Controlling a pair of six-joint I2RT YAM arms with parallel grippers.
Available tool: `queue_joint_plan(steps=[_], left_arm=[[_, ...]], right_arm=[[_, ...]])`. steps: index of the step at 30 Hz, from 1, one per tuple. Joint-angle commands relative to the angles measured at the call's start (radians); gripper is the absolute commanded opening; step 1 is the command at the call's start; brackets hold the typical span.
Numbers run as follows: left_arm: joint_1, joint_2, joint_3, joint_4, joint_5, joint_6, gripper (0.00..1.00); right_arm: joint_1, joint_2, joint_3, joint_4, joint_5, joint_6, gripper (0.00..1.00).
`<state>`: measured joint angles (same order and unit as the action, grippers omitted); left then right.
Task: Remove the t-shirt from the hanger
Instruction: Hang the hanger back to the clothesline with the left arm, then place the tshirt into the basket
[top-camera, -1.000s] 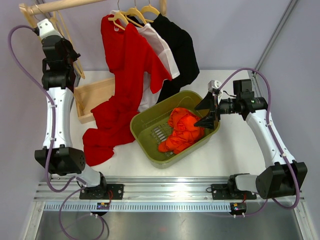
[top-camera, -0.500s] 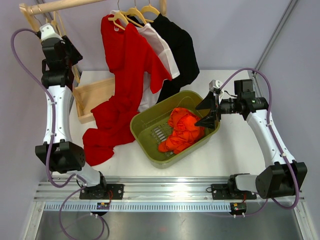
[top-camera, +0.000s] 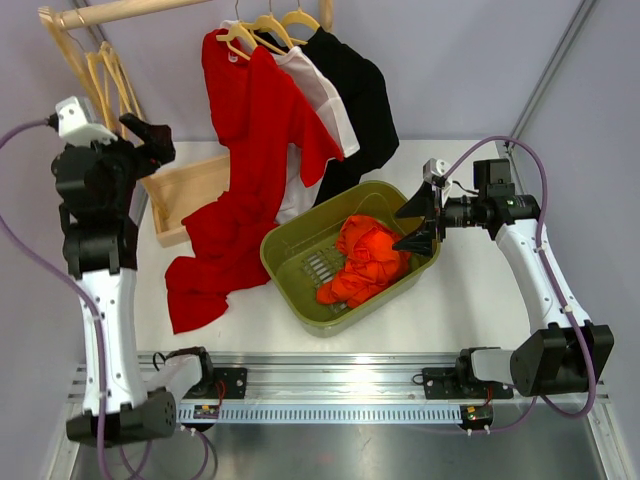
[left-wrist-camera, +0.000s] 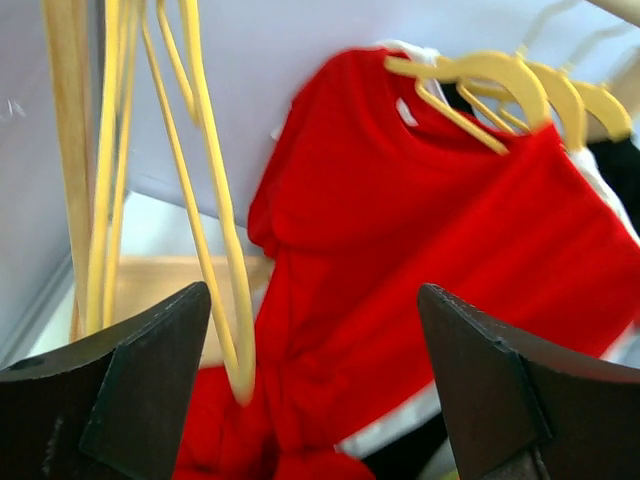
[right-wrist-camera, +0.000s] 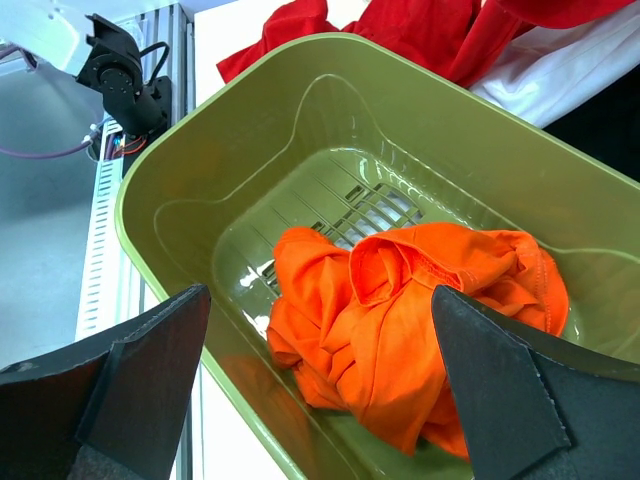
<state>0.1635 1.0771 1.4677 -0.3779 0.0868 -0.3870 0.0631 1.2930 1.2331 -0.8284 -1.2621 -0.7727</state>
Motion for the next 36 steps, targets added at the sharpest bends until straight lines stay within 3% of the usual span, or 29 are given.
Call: queue_joint_plan(steps=[1,8,12,17,21,27,31,34,36], left_arm=[[0.007,-0.161,-0.139,0.002,0.082,-0.013,0.88],[0.007,-0.434,-0.476,-0.116,0.203,-0.019,0.91],[0.005,-0.505,-0.679,-0.121,0.264,-0.067,0.91],[0.005,-0.477,-0.868,0.005,0.286,-0.179,0.95],[0.004,-0.369,-0.961,0.176,0.245,-0.315,0.99],[-0.07,-0.071,-0.955,0.332,0.2,-0.365,0.99],[-0.21,0.163,-0.85,0.303,0.034,-0.369,0.99],[-0.26,0.277,-0.734,0.158,-0.176,-0.421,0.99],[-0.28,0.357,-0.704,0.126,-0.222,-0.449,0.98]], right_arm=[[-0.016,-0.009,-0.001,-0.001,-0.014,-0.031,0.99],[-0.028,0.0,0.0,-0.011,0.017,-0.05,0.99],[-0.045,0.002,0.002,-0.012,0.017,-0.048,0.99],[-0.055,0.006,-0.003,-0.002,0.013,-0.036,0.99],[-0.088,0.015,-0.006,0.003,0.012,-0.03,0.99],[-0.094,0.031,-0.011,0.012,0.017,-0.022,0.99],[-0.095,0.04,-0.012,0.012,0.02,-0.022,1.0],[-0.1,0.042,-0.014,0.014,0.02,-0.022,0.99],[-0.105,0.04,-0.014,0.015,0.02,-0.022,0.99]])
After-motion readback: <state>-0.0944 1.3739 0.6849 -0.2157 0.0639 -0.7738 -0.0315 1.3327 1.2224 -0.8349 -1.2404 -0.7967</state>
